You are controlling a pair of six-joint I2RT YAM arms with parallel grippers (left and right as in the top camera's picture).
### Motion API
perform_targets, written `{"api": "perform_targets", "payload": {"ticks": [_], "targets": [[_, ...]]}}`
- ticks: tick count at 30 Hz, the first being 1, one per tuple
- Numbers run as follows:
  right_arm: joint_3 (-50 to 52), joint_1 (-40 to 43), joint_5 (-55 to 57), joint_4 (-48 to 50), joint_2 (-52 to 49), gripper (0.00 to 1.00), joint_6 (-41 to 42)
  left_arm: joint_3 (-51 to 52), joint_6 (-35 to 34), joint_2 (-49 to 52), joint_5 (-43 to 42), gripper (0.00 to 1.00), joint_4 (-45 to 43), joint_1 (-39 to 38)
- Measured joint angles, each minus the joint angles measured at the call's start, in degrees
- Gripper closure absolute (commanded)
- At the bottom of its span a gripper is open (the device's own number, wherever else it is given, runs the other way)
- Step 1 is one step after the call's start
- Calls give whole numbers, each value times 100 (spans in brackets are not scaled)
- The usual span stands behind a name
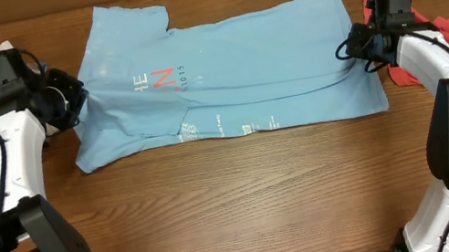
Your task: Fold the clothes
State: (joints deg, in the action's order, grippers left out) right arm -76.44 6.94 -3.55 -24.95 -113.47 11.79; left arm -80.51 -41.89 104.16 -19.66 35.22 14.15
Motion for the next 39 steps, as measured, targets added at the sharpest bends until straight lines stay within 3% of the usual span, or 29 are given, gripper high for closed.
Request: {"api": "perform_targets", "payload": {"ticks": [1, 2, 5, 7, 10, 24, 30, 36, 38, 39], "targets": [[0, -2, -2, -2, 0, 77, 0, 0, 31, 0, 50, 82, 15, -33], [0, 0, -2, -2, 0, 77, 0, 0, 90, 0, 133, 67, 35, -70], [0, 0, 0, -15, 0, 77, 0, 0, 144, 0, 280, 53, 42, -107], [0, 0, 0, -26, 0, 76, 0, 0, 166, 0, 369, 53, 46, -122], [0, -2, 0, -35, 0, 65, 4, 0, 205, 0, 490, 52, 59, -122], [0, -2, 98, 129, 0, 59, -7, 92, 1010, 0, 1040, 53, 1416, -282], [2, -2, 103, -791, 0, 59, 9, 638, 1220, 0, 1353, 53, 1246, -435], [4, -2, 101, -892, 0, 64, 17, 1172, 1252, 0, 1447, 53, 866, -444], [2, -2, 101, -887, 0, 73, 22, 1346, 1252, 0, 1458, 53, 745, -444], [4, -2, 101, -876, 0, 84, 35, 1429, 1252, 0, 1460, 53, 688, -444]]}}
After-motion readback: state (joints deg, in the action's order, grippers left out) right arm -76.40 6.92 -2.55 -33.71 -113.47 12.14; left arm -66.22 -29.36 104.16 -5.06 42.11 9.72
